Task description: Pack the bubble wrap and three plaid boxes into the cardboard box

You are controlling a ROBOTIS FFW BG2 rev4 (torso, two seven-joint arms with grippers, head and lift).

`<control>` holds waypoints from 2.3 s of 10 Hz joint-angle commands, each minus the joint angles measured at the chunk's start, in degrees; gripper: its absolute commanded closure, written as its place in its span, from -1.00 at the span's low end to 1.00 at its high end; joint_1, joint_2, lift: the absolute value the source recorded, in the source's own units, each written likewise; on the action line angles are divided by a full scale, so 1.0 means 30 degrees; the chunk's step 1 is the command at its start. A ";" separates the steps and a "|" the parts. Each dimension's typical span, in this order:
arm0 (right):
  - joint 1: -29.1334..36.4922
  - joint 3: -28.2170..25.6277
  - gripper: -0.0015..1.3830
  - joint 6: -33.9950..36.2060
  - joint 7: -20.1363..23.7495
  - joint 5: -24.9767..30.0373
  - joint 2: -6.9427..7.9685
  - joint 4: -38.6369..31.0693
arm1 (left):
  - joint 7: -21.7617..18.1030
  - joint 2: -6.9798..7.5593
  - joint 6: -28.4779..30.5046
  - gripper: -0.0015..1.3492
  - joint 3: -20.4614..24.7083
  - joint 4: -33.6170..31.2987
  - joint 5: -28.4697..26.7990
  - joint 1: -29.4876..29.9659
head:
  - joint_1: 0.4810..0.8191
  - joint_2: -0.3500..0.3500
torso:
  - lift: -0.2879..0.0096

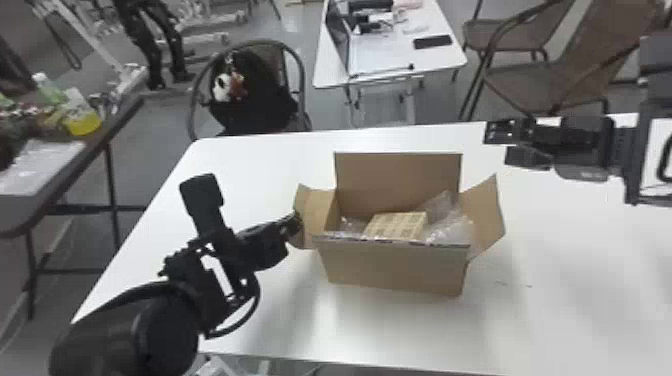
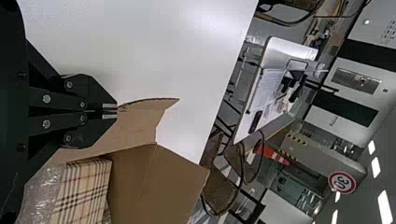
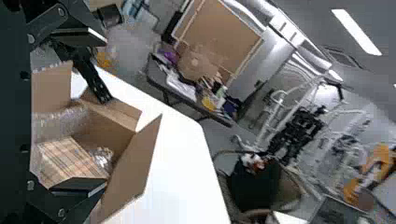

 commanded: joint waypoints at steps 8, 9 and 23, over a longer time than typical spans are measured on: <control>1.6278 -0.2090 -0.67 -2.0421 -0.0243 1.9985 0.2939 -0.7939 | -0.0001 -0.0078 -0.0655 0.81 0.0719 -0.0086 0.0654 0.0899 | 0.27 0.02 | -0.06; 1.6806 -0.2090 -0.67 -2.1153 -0.0243 2.0541 0.2939 -0.7822 | -0.0030 -0.0078 -0.0655 0.81 0.0719 -0.0086 0.0654 0.0899 | 0.27 0.02 | -0.06; 1.3261 -0.4346 -0.66 -2.6925 -0.1678 1.8725 0.1767 0.2081 | -0.0118 -0.0078 -0.0919 0.81 0.1012 -0.0115 0.1035 0.1338 | 0.27 -0.43 | -0.06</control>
